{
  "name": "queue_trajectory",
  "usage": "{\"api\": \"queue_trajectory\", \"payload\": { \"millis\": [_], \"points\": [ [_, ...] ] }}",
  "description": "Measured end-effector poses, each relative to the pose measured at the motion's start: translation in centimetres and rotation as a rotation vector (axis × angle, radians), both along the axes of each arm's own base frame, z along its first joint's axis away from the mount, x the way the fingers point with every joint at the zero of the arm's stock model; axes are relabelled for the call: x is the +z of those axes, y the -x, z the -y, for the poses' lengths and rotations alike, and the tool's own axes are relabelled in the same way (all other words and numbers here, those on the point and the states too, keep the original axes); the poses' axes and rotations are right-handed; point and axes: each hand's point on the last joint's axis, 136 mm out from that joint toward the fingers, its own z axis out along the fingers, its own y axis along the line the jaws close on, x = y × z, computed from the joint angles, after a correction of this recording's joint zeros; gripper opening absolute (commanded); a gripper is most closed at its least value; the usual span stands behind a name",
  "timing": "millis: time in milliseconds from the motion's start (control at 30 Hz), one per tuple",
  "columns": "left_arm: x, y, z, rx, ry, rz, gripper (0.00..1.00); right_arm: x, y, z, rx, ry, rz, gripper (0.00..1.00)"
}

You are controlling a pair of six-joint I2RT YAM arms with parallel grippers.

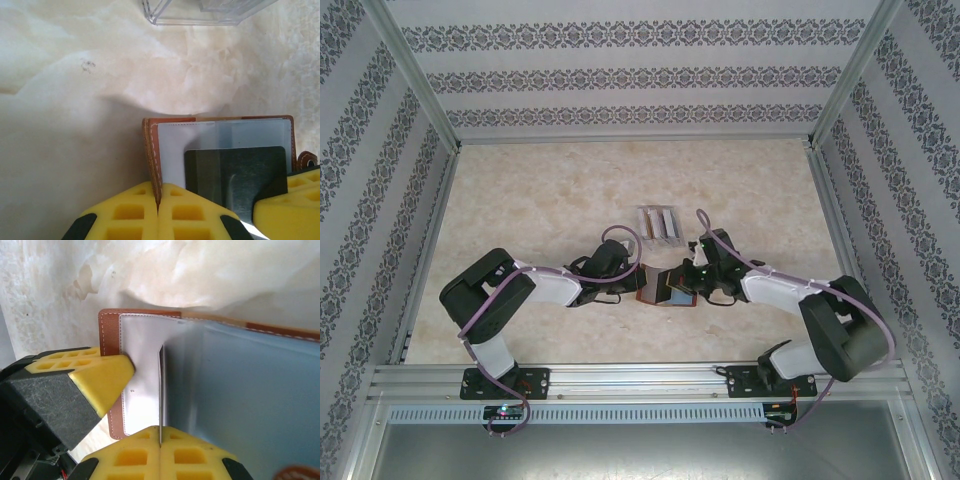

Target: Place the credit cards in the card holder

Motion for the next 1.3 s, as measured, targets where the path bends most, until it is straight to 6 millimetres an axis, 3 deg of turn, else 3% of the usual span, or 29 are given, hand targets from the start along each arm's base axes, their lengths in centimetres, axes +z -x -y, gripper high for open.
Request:
{"api": "queue_trajectory", "payload": {
  "millis": [167,367,967,1200,1300],
  "points": [
    [0.0,-0.1,-0.1,0.003,-0.002,-0.002,0.03,0.0,0.1,1.4,-0.022,-0.013,0.003,0.00],
    [-0.1,-0.1,-0.1,0.003,-0.005,-0.005,0.06,-1.3,0.5,0.8,0.017,-0.039,-0.046,0.00],
    [-0.3,-0.2,-0.6,0.016,-0.019,-0.012,0.02,-2.0,0.0,0.6,0.027,-0.061,-0.055,0.00],
    [-0.3,-0.2,-0.6,0.017,-0.019,-0.012,0.04,-2.0,-0.2,0.5,0.024,-0.074,-0.056,0.14],
    [-0.3,-0.3,-0.6,0.019,-0.020,-0.011,0.10,-2.2,-0.3,0.7,0.019,-0.070,-0.065,0.11]
  ]
}}
